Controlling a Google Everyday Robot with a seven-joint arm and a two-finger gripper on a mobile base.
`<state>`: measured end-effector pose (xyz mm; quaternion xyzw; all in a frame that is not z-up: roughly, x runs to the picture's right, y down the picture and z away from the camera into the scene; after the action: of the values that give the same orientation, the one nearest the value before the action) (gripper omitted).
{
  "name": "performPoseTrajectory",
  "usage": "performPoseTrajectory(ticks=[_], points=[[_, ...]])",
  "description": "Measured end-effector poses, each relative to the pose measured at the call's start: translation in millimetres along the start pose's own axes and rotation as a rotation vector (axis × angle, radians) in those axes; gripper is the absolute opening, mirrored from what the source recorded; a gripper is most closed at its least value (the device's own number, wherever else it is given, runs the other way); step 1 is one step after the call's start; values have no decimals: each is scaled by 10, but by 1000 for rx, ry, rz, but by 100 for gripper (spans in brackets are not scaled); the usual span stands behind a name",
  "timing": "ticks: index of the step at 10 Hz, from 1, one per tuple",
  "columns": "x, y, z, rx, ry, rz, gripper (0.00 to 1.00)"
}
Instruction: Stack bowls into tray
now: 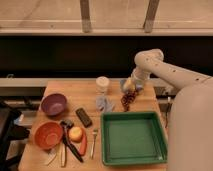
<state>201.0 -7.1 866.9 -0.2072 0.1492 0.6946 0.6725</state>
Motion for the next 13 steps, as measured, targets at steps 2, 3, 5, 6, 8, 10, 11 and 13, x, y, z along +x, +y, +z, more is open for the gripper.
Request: performPoseTrajectory(ticks=[2,3,5,6,8,10,11,13], points=[[-1,2,-2,0,0,0,74],[0,1,1,0,0,0,74],[-1,2,-1,0,0,0,74],[0,2,1,0,0,0,74],[-1,2,-1,0,0,0,74],[-3,6,-2,3,-3,-3,74],[-25,25,-3,10,-7,-8,74],[-71,211,2,3,-9,-39,74]])
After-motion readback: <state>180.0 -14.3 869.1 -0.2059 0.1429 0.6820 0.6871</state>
